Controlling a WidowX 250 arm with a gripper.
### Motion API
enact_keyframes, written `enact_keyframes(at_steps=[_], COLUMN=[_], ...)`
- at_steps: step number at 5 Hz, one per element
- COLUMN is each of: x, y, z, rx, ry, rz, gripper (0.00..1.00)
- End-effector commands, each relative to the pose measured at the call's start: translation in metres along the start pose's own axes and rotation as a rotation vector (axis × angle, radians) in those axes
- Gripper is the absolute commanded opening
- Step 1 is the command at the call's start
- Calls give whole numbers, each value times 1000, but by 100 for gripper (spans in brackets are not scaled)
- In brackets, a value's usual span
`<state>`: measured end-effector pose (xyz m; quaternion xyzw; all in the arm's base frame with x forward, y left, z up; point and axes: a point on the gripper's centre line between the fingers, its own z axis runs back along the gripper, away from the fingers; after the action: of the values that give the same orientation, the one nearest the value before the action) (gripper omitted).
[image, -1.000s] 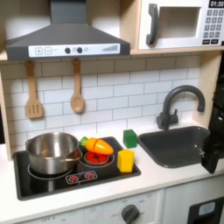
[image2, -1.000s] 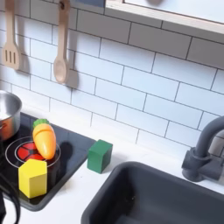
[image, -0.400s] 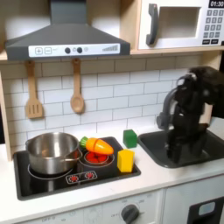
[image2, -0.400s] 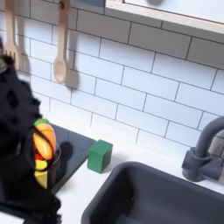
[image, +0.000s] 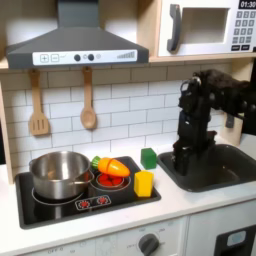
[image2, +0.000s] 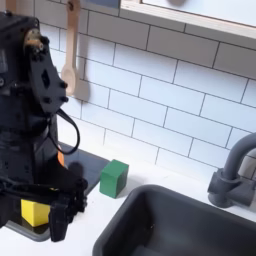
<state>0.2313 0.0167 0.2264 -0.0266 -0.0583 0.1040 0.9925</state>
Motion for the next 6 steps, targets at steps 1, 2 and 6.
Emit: enact_keyframes(at_steps=[1, 2, 6], x=[15, 24, 41], y=[12, 21, 40], z=[-4, -6, -20], rx=[-17, -14, -23], ry=[0, -1, -9], rz=[40, 68, 122], gripper=[100, 100, 100])
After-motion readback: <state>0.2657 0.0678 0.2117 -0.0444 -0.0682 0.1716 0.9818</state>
